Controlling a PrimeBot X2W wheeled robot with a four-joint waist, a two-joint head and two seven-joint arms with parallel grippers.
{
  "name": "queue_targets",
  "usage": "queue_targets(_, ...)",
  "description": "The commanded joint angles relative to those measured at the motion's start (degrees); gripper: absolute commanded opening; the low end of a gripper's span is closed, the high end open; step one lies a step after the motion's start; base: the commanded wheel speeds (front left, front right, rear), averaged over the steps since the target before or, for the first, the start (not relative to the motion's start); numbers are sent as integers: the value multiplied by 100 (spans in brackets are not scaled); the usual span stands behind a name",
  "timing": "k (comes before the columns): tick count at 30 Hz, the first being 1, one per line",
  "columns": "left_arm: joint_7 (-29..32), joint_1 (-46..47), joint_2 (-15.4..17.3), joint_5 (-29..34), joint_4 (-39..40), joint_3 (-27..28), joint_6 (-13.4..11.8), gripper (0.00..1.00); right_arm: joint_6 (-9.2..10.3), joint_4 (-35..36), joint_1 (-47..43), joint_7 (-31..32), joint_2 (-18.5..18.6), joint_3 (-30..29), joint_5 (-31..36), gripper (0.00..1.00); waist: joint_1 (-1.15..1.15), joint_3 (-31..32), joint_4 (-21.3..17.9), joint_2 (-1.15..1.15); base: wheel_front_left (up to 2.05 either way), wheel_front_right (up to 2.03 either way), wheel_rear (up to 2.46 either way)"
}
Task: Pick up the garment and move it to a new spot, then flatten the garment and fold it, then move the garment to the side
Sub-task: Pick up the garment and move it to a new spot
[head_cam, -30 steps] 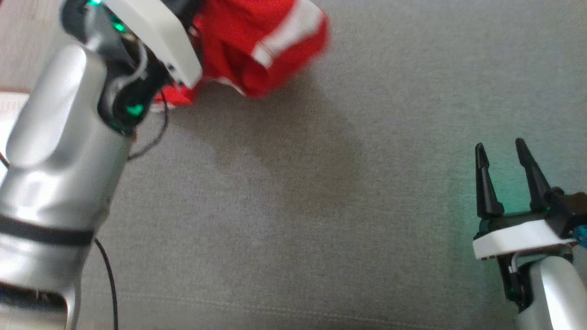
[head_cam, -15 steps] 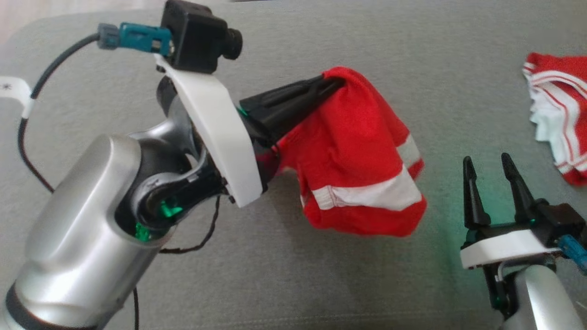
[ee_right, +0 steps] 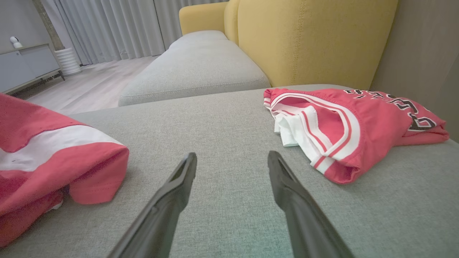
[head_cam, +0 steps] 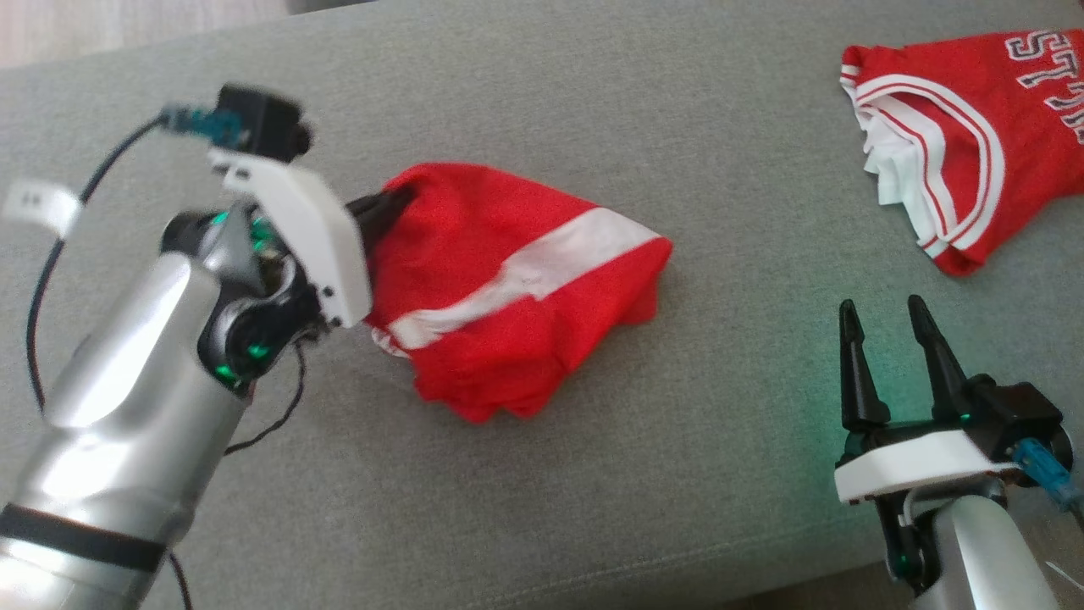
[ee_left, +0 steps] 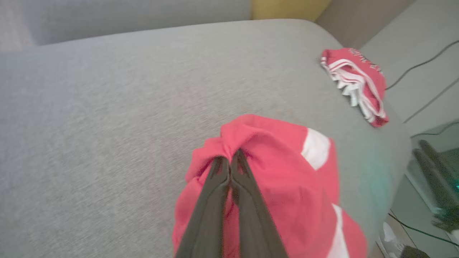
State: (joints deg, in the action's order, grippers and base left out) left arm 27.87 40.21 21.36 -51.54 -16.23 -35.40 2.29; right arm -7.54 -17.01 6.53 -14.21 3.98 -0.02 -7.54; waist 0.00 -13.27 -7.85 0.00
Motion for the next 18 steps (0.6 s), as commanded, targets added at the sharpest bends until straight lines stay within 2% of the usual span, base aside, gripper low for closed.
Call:
queue_targets(1,-210,246,177,101,-156,206,31,0,5,167,207,-77,-39,150,-10,100,0,-27,-51,0,0,0,0)
queue_targets(2,-371,239,147,185,-455,180,54,11,5,170,208,-77,-45,152,-7,100,0,-35,-65,0,0,0,0)
queue_targets(3,-546,240,127,295,-721,141,81,31,5,175,206,-77,-51,155,-5,100,0,-40,-75,0,0,0,0)
queue_targets(4,-742,250,108,417,-952,105,96,58,5,180,203,-77,-55,153,-1,100,0,-41,-80,0,0,0,0)
queue_targets(5,-958,264,72,528,-1145,82,95,100,5,185,202,-77,-59,138,2,100,0,-39,-73,0,0,0,0)
queue_targets(7,-1603,316,-96,779,-1529,67,15,100,5,226,182,-78,-64,47,46,100,0,3,15,0,0,0,0)
queue_targets(11,-2449,272,-299,1135,-1636,25,-250,100,5,329,85,-78,-34,-135,129,100,0,167,250,0,0,0,0)
queue_targets(18,-3289,-440,-545,1437,-1103,-146,-707,100,5,530,-204,-78,9,-513,236,100,0,503,795,0,0,0,0)
